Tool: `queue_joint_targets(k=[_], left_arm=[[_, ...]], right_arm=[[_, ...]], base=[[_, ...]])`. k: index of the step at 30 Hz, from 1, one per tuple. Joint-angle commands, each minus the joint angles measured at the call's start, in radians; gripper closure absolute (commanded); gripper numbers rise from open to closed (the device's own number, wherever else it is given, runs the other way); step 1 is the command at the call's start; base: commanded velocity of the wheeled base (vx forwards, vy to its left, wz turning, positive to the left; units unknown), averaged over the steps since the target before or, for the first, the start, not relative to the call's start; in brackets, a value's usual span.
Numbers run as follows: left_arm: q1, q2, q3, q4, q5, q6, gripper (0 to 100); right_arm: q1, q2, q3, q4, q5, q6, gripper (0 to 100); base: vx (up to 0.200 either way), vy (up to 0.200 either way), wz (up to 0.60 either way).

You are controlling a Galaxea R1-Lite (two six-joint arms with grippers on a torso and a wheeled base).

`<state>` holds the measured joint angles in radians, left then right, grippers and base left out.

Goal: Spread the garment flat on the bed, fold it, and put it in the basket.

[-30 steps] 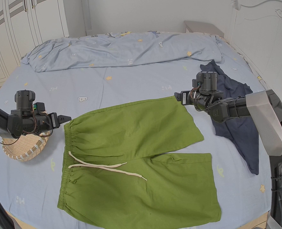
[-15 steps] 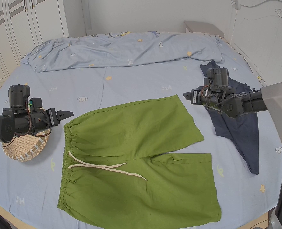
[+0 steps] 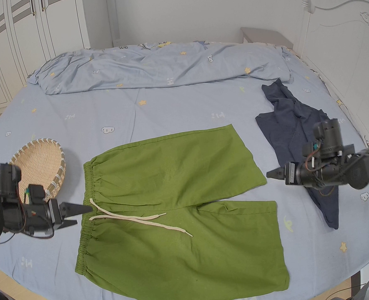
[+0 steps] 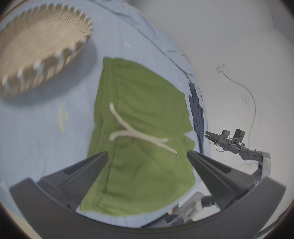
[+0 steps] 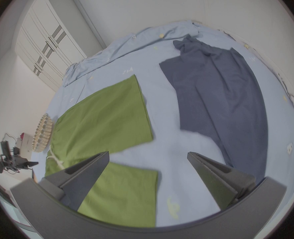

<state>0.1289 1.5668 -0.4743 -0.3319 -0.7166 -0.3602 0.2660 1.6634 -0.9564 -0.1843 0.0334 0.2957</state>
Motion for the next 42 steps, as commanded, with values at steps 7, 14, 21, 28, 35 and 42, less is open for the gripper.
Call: queue_joint_targets(k=[7,14,21,28,35,42], left_arm=[[0.084,-0.165,0.382,0.001,-0.149,0.152,0],[0.072,-0.014,0.391,-0.006,-0.132,0.173,0],[0.081,0.162,0.391,-0.001,-0.015,0.310,0],[0.095,0.187,0.370,-0.009,-0.015,0.316,0],[0.104,0.217,0.315,-0.010,-0.024,0.313,0],[0.133,0.225,0.263,-0.009,-0.050,0.305,0]], right_arm=[[-0.011,-0.344,0.257,0.042,0.095,0.029,0],[-0.007,-0.341,0.261,0.043,0.095,0.028,0],[-0.008,-0.335,0.260,0.042,0.097,0.028,0],[-0.007,-0.329,0.266,0.042,0.097,0.029,0],[-0.007,-0.317,0.268,0.042,0.097,0.029,0],[-0.007,-0.310,0.274,0.040,0.097,0.031,0]], base=[[0.000,0.000,0.00],[0.000,0.000,0.00],[0.000,0.000,0.00],[0.000,0.000,0.00],[0.000,0.000,0.00],[0.000,0.000,0.00]])
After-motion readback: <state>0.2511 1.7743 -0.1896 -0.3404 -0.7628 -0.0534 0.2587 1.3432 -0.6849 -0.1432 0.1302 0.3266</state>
